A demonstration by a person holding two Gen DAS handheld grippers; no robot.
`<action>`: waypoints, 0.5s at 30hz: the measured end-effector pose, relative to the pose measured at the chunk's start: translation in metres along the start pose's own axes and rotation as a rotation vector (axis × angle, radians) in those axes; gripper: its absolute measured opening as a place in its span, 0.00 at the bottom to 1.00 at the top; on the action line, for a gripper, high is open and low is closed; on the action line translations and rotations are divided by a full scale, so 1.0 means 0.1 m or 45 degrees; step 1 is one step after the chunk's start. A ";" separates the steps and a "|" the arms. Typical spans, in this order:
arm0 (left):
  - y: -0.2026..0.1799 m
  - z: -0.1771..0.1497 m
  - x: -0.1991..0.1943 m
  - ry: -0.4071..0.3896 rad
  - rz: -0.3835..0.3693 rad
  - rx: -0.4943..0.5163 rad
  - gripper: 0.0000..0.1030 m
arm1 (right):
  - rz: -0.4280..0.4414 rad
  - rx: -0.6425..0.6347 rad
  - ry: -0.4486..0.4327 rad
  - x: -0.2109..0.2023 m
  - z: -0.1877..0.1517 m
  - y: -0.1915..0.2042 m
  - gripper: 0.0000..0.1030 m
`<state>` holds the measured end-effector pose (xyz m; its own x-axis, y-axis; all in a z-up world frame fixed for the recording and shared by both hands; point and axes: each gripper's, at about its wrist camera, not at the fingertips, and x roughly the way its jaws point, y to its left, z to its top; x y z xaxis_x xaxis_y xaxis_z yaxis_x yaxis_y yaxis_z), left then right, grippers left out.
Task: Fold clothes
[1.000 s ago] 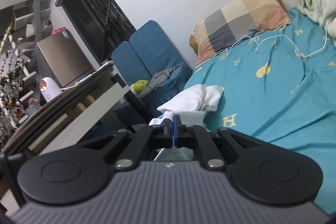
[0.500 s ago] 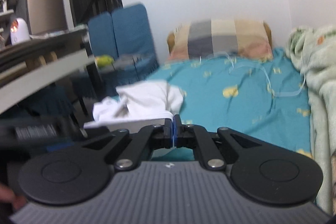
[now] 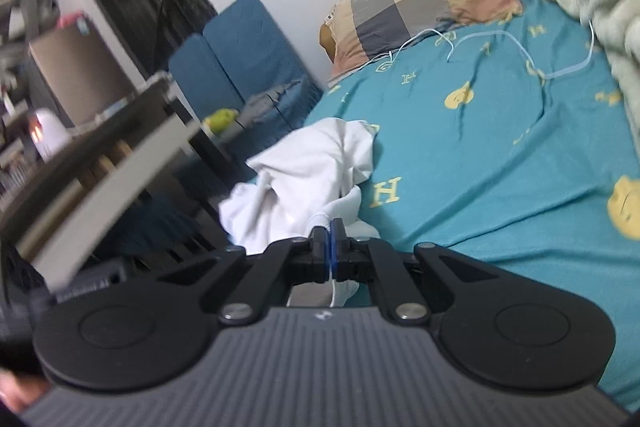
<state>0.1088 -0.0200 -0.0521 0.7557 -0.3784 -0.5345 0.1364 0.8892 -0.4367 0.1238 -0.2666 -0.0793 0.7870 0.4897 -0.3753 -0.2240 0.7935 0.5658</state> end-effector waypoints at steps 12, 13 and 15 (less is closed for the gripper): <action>-0.26 -0.28 0.14 -0.110 0.119 0.116 0.84 | 0.106 0.024 -0.029 -0.12 0.07 0.07 0.04; -0.21 -0.27 0.12 -0.131 0.120 0.059 0.84 | 0.106 0.020 -0.031 -0.12 0.07 0.07 0.04; -0.12 -0.25 0.10 -0.161 0.124 -0.019 0.84 | 0.116 0.013 -0.038 -0.13 0.07 0.09 0.04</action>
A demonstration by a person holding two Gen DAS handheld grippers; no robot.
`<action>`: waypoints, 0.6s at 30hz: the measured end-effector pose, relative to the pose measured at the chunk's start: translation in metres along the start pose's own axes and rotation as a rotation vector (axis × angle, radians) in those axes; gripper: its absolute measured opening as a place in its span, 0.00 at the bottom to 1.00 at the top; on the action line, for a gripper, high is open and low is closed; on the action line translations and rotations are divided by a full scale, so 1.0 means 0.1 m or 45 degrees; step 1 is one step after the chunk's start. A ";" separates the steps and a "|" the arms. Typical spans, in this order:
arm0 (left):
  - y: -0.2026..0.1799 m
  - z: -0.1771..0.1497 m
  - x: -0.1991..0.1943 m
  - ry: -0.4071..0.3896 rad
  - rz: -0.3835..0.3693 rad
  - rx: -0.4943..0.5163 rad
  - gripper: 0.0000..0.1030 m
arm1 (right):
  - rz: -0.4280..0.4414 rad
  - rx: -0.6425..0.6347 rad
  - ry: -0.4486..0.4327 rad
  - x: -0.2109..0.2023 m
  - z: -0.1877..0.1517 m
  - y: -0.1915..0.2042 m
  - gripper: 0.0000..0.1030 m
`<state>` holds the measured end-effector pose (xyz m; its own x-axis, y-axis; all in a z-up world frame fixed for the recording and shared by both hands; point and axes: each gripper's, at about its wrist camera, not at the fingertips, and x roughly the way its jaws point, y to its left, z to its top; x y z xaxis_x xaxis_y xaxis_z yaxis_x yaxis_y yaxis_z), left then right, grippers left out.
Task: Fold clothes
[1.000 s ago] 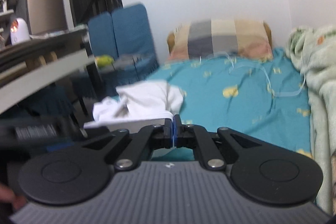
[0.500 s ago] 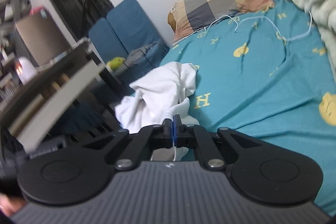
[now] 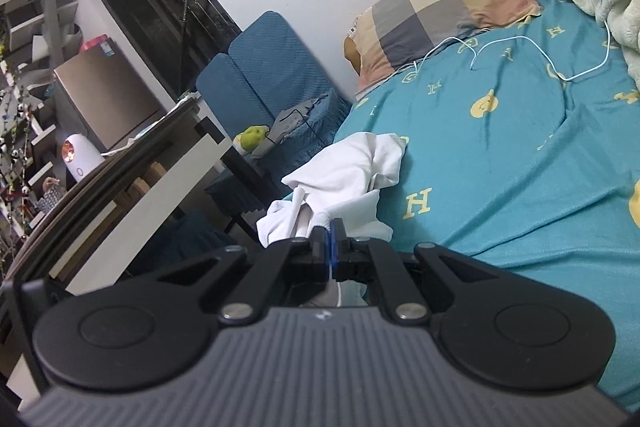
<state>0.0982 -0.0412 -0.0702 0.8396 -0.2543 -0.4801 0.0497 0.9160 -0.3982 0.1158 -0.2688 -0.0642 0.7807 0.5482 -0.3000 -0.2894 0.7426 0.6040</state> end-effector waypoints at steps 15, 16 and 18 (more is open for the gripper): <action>0.15 0.11 -0.14 -0.098 0.244 -0.141 0.85 | 0.000 -0.115 -0.200 -0.14 0.01 0.16 0.04; 0.18 0.13 -0.17 -0.112 0.249 -0.161 0.85 | -0.009 -0.123 -0.208 -0.14 0.01 0.16 0.04; 0.20 0.19 -0.25 -0.148 0.262 -0.165 0.85 | -0.037 -0.166 -0.211 -0.13 0.00 0.19 0.04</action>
<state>0.0886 -0.0112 -0.0516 0.8816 -0.0229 -0.4714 -0.1918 0.8952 -0.4022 0.1005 -0.2623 -0.0490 0.8671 0.4629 -0.1841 -0.3259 0.8066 0.4932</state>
